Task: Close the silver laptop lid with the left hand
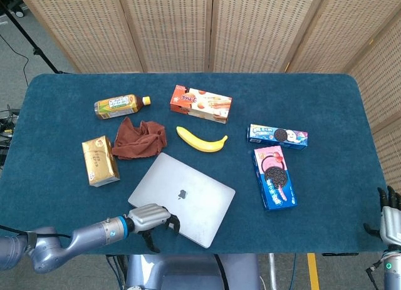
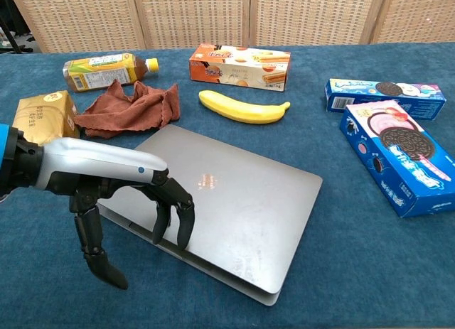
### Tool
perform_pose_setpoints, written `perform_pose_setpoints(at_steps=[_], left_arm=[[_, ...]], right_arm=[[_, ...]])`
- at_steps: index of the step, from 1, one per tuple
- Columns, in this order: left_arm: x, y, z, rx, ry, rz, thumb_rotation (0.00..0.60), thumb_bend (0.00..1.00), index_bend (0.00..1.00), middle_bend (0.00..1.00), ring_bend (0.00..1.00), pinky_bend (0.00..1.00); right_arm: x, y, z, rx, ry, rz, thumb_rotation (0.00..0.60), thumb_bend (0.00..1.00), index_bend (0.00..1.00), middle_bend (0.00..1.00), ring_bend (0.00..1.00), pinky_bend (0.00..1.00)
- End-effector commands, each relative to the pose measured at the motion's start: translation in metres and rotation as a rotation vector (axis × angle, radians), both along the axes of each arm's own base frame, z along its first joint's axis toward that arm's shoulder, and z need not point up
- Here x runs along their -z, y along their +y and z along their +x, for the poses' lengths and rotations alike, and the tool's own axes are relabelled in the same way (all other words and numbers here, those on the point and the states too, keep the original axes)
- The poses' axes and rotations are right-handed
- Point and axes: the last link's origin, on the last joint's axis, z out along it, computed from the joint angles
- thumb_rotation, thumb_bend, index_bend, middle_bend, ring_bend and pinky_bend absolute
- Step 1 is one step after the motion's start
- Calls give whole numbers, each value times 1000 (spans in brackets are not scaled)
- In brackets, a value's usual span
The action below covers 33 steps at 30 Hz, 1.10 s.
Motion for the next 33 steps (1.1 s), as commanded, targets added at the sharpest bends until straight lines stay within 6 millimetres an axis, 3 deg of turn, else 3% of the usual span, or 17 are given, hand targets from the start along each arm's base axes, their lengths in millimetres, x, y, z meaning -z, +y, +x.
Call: perform_pose_setpoints(at_steps=[1, 33], left_arm=[[1, 0, 0, -3, 2, -4, 600, 131, 425, 394, 428, 245], [16, -3, -20, -86, 41, -102, 600, 130, 425, 394, 429, 246]], right_arm=[[2, -2, -1, -38, 2, -43, 600, 237, 0, 0, 0, 0], [5, -4, -10, -31, 43, -39, 600, 236, 0, 0, 0, 0]])
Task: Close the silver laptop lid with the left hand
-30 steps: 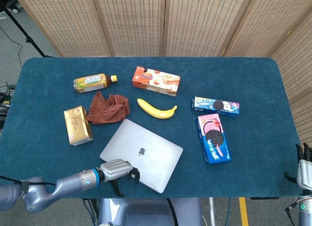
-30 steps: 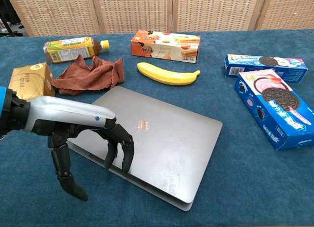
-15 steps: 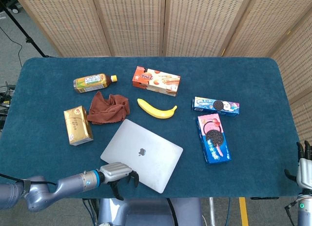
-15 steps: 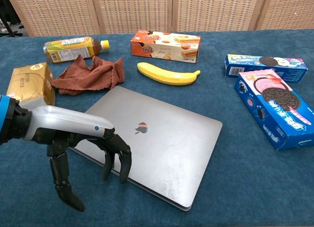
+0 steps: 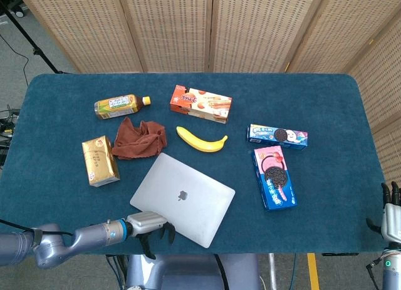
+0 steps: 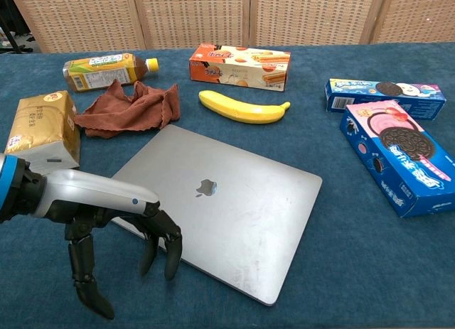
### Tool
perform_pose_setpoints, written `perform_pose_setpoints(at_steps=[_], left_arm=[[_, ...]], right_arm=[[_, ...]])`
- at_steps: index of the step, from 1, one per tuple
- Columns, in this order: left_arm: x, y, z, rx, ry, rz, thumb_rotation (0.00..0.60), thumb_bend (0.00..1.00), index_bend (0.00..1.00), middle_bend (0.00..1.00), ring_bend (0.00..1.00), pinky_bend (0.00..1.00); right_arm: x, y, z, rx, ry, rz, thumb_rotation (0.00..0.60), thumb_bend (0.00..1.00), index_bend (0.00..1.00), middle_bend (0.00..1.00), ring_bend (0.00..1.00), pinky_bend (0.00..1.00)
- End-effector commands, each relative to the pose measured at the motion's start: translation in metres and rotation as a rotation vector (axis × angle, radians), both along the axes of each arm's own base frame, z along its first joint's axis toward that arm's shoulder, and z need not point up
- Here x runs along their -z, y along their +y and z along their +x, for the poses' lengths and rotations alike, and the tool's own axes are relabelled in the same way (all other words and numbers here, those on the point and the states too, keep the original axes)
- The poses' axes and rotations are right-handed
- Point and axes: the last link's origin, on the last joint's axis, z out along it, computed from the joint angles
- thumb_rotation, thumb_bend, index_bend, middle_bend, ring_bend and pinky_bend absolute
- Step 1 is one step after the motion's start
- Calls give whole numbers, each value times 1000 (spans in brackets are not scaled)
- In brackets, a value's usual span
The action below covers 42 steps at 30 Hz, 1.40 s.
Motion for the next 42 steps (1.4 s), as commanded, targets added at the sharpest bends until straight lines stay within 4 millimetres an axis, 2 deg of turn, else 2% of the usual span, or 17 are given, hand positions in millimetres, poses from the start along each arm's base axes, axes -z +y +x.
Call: perform_pose_setpoints(at_steps=[1, 7, 12, 15, 18, 22, 28, 34, 42], left_arm=[[-3, 1, 2, 15, -16, 11, 600, 130, 425, 394, 429, 246], [-22, 7, 24, 139, -71, 75, 600, 131, 425, 394, 428, 246], [-47, 17, 49, 224, -127, 169, 600, 131, 422, 391, 417, 246], [-62, 27, 53, 243, -147, 254, 600, 131, 397, 368, 395, 246], [-80, 34, 48, 237, -158, 370, 600, 130, 358, 329, 363, 246], [-101, 38, 27, 207, -144, 540, 600, 130, 341, 287, 329, 246], [-129, 33, -16, 88, -132, 803, 600, 131, 338, 267, 295, 245], [-147, 10, -61, -61, -175, 1052, 600, 131, 338, 260, 277, 245], [-155, -26, -114, -262, -199, 1220, 600, 131, 338, 254, 263, 245]], right_arm=[[1, 0, 0, 2, 0, 1, 600, 237, 0, 0, 0, 0], [2, 0, 0, 2, -1, 4, 600, 237, 0, 0, 0, 0], [1, 0, 2, -7, -5, -2, 600, 236, 0, 0, 0, 0], [-1, 0, 4, -19, -9, -10, 600, 236, 0, 0, 0, 0], [-3, 0, 7, -30, -16, -17, 600, 236, 0, 0, 0, 0], [-4, 0, 11, -40, -21, -19, 600, 237, 0, 0, 0, 0], [-5, 0, 16, -51, -27, -23, 600, 237, 0, 0, 0, 0], [-8, -2, 23, -80, -33, -37, 600, 237, 0, 0, 0, 0], [-15, -9, 33, -115, -46, -56, 600, 237, 0, 0, 0, 0]])
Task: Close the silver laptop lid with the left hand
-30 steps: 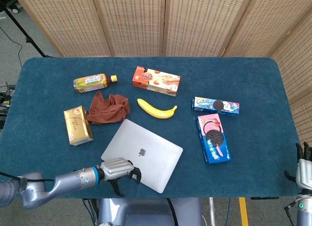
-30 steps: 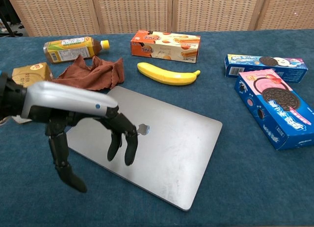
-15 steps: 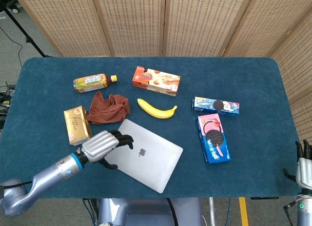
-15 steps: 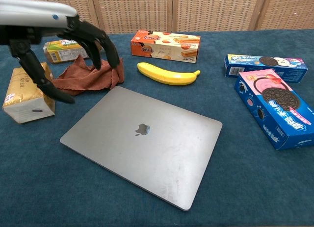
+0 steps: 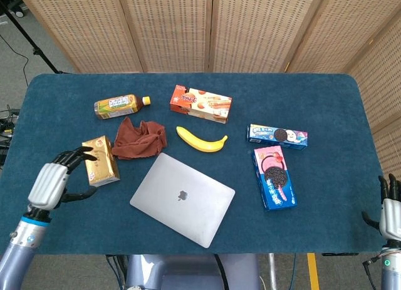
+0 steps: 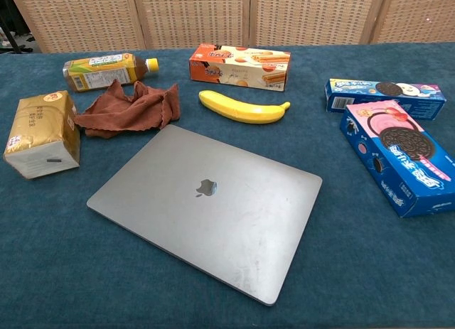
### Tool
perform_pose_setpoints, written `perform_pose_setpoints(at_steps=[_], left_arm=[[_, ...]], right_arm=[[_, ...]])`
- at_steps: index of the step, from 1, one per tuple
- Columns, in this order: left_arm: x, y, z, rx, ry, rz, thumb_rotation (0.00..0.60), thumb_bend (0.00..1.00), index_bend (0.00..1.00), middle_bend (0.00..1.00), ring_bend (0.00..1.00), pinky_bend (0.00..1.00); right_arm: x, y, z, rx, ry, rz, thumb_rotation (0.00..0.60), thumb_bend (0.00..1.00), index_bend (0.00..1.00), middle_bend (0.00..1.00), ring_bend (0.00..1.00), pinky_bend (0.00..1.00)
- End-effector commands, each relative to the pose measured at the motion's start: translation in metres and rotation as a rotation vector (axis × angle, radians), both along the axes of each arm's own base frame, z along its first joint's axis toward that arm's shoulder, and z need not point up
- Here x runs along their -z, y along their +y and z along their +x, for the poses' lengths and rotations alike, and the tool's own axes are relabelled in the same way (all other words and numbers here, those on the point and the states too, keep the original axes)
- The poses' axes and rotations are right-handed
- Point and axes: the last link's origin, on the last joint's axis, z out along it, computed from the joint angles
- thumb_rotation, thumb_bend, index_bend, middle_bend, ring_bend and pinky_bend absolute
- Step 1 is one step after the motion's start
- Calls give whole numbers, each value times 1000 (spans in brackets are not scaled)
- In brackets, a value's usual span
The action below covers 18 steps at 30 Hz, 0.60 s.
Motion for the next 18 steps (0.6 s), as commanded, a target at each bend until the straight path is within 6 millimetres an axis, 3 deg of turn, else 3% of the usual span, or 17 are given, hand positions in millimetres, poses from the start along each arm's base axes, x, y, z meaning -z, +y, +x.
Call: perform_pose_setpoints(at_steps=[1, 6, 10, 18], left_arm=[[2, -19, -26, -84, -46, 63, 600, 131, 338, 254, 261, 245], [2, -42, -58, -179, -65, 161, 600, 131, 341, 252, 256, 241], [1, -54, -72, -202, -55, 212, 600, 131, 343, 252, 256, 240], [3, -65, -78, -179, -21, 243, 600, 131, 343, 246, 254, 240]], right_arm=[[-3, -2, 3, -13, -6, -10, 600, 237, 0, 0, 0, 0], [-4, -5, 11, -44, -17, -9, 600, 236, 0, 0, 0, 0], [-5, -7, 19, -72, -19, -10, 600, 237, 0, 0, 0, 0], [-5, -8, 32, -114, -18, -6, 600, 237, 0, 0, 0, 0]])
